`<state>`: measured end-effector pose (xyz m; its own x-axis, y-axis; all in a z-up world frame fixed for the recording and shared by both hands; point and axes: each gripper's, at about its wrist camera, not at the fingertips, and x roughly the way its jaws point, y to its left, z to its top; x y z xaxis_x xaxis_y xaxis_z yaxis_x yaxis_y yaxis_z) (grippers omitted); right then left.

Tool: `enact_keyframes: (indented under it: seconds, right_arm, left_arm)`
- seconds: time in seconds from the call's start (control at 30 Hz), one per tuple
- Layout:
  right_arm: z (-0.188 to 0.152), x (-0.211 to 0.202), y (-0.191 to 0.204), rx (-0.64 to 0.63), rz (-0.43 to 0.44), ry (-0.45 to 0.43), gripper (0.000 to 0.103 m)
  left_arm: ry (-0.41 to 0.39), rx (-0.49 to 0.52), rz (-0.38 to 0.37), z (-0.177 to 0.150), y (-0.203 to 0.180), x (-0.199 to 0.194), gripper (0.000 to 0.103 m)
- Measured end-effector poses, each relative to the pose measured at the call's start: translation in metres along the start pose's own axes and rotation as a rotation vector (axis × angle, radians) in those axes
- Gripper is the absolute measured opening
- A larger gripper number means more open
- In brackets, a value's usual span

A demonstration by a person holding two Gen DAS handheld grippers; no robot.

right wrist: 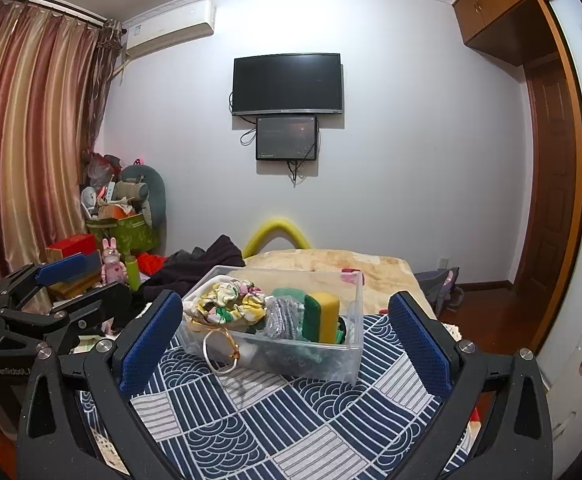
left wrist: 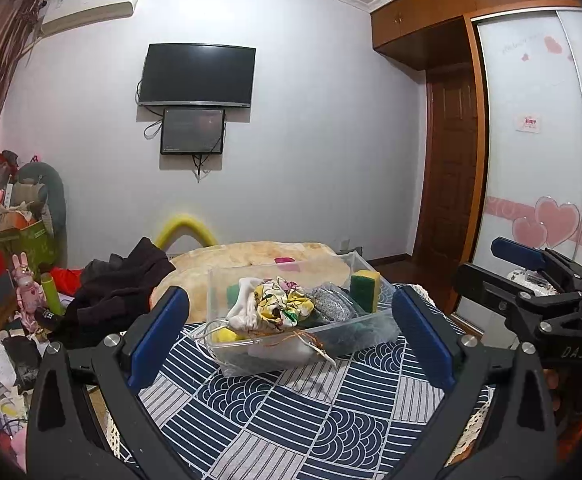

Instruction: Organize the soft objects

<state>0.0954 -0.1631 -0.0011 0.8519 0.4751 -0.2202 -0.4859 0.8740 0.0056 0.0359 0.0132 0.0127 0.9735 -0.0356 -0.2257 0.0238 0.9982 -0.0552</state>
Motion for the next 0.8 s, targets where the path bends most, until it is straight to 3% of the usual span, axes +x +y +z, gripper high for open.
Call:
enact_keyframes:
  seconds: [0.8]
  right_arm:
    - [0.001,-0.001,0.001,-0.005,-0.013,-0.006,0.103]
  left_arm:
    - [0.039,-0.057,-0.027,-0.002,0.009,0.007,0.103]
